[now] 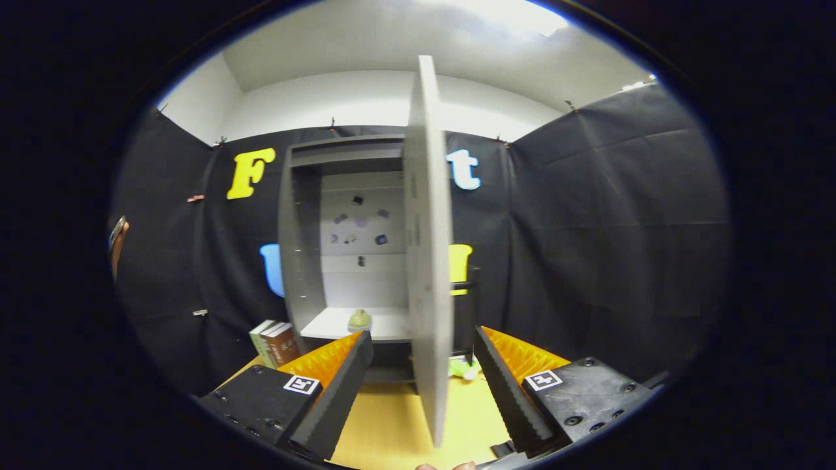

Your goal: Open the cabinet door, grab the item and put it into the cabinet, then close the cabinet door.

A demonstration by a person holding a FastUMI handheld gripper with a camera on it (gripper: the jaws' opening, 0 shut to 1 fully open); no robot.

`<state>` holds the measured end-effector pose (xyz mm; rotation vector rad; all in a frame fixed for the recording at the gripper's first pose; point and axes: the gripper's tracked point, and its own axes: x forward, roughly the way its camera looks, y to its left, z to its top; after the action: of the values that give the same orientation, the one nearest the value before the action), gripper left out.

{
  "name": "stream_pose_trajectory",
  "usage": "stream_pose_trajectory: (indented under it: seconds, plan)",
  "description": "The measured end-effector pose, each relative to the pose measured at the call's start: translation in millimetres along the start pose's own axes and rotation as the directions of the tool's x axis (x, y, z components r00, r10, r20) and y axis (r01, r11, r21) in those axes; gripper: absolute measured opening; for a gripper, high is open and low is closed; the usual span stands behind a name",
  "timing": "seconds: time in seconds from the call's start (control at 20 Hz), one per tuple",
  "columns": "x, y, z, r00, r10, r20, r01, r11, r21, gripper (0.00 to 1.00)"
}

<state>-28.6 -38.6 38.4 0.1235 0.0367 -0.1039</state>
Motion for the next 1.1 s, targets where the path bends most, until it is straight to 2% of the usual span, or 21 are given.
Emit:
stream_pose_trajectory:
  seconds: [0.15, 0.3, 0.45, 0.55, 0.75, 1.1]
  plan:
    - [16.8, -45.8, -3.4, 0.996, -0.09, -0.008, 0.09, 0.996, 0.013, 0.98]
    - [44.8, -77.0, -10.3, 0.99, -0.139, -0.022, 0.14, 0.989, 0.037, 0.98]
    - [66.0, -82.5, -26.9, 0.988, -0.14, -0.058, 0.141, 0.99, 0.021, 0.98]
    - [62.1, -84.0, -24.6, 0.987, -0.148, -0.058, 0.149, 0.989, 0.009, 0.98]
    - [61.4, -65.0, -28.1, 0.989, -0.132, -0.068, 0.134, 0.991, 0.013, 0.98]
    - [53.8, 11.1, -36.9, 0.996, -0.025, -0.08, 0.03, 0.998, 0.055, 0.98]
